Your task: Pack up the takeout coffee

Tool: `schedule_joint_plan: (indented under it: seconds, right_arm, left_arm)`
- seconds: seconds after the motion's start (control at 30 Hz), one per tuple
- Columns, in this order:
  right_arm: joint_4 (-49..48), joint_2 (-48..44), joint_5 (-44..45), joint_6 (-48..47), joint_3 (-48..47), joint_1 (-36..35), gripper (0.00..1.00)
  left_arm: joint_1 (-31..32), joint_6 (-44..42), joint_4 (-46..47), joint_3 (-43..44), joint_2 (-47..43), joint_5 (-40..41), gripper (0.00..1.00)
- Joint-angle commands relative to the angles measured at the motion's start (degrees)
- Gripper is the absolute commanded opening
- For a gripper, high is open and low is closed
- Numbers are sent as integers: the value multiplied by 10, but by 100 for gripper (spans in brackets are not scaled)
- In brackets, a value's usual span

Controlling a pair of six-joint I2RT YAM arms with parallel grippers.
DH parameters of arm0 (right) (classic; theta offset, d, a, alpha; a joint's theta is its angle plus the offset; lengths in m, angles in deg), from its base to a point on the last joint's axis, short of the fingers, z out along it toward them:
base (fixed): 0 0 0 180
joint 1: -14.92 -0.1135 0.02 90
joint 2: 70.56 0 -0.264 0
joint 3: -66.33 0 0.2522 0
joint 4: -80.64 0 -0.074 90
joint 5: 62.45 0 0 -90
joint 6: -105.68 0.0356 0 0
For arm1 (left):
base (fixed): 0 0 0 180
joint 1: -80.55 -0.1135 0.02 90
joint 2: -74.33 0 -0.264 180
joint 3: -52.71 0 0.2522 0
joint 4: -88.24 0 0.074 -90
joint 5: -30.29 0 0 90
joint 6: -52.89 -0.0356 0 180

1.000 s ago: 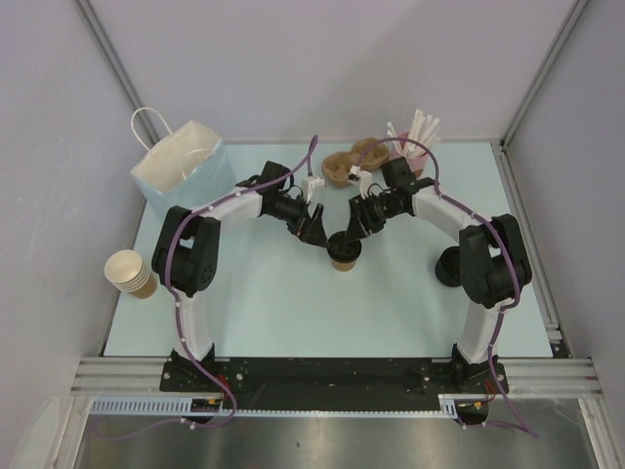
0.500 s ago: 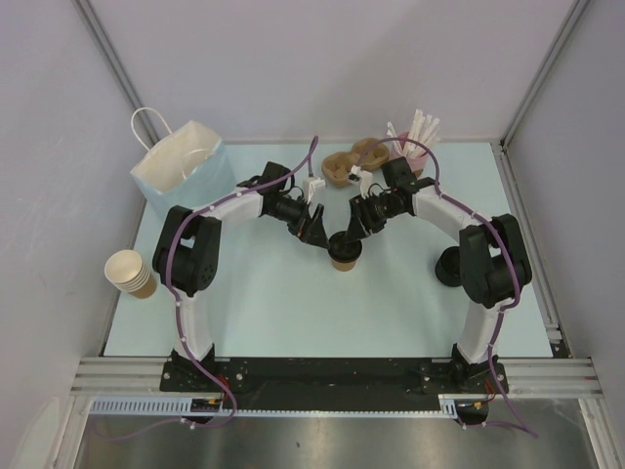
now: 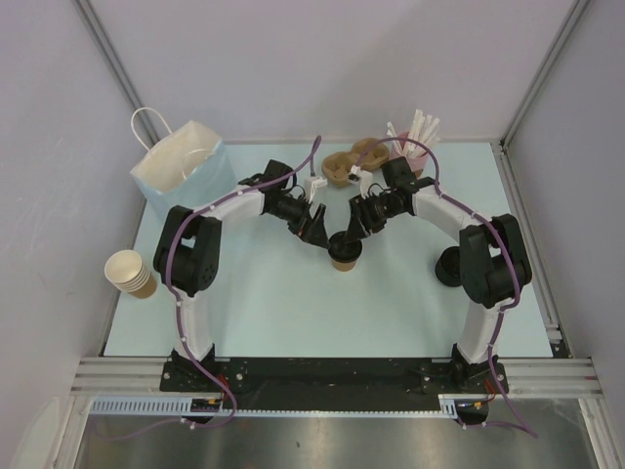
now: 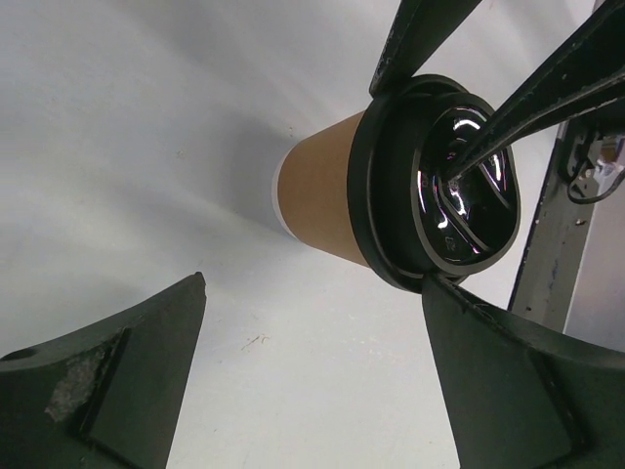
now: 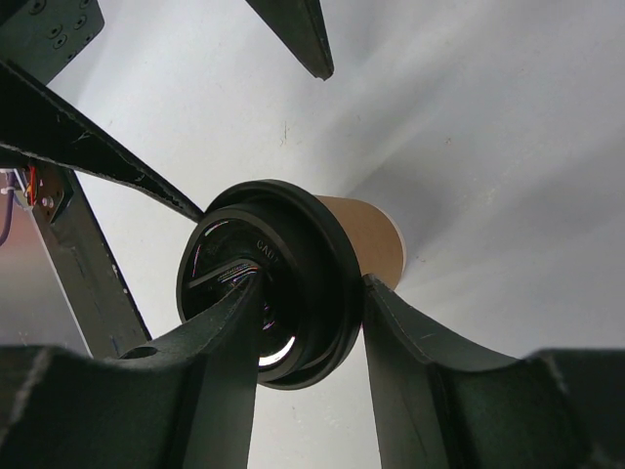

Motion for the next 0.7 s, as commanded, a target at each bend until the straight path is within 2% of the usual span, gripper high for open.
schedule_joint_plan:
  seconds: [0.0,0.13,0.3,0.67]
  right_arm:
    - [2,14,51,-30,-6,-8,47]
    - [2,5,47,-30,-6,-6,48]
    - [-1,-4,44,-31,-7,2,54]
    - [28,-56,49,-48,-45,20,91]
  left_arm:
    - [22,-40,-12,47,-14,55,97]
    - [16,-40,-52,114,-51,37,99]
    - [7,-44,-71,129,-107,26,99]
    - [-67,-102,-144,89,-250,45,100]
